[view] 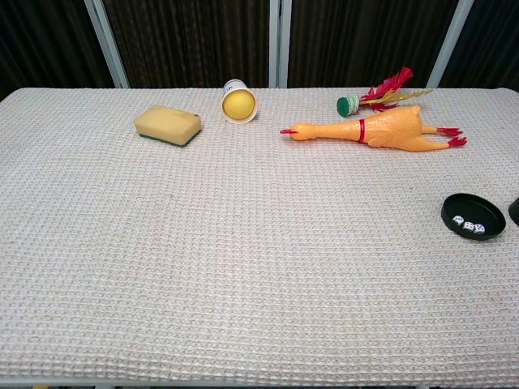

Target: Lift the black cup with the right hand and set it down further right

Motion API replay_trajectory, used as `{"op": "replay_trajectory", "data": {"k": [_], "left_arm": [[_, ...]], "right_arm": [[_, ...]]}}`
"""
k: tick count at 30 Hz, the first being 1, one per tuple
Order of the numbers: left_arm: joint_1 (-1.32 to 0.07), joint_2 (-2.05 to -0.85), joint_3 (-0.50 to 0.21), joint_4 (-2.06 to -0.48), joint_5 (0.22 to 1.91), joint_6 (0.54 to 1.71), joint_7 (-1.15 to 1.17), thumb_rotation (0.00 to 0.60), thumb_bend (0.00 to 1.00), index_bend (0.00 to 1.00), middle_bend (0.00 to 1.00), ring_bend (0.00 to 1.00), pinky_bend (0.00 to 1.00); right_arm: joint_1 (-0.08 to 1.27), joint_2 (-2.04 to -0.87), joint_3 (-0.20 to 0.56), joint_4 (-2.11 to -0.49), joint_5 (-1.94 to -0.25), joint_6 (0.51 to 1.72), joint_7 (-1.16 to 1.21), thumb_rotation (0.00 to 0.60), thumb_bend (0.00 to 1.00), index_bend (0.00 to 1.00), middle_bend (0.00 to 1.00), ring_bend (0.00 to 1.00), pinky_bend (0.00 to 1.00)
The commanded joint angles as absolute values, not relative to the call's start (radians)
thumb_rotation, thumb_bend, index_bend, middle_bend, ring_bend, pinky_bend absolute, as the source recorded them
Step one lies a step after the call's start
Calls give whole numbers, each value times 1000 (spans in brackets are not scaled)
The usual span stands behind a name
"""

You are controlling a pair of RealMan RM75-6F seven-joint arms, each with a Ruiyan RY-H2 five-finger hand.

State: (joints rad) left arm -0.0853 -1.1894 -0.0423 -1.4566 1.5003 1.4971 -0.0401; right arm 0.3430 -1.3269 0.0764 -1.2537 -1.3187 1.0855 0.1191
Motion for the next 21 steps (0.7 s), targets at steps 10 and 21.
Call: {"op": "replay_trajectory", "data": {"k": [10,21], "left_arm": [[-91,-1169,-52,-1495,1507,1508,-15,600,113,90,41,0,105],[-85,-1163,-49,-1484,1506,1513,-33,600,113,90,41,0,105]], "right_arm": [[280,-1172,122,-1457,-1425,1323,140,600,0,2,75,0,0],[210,-1118,152,-1526,-1333,1392,59,600,12,2,73,0,0]]}}
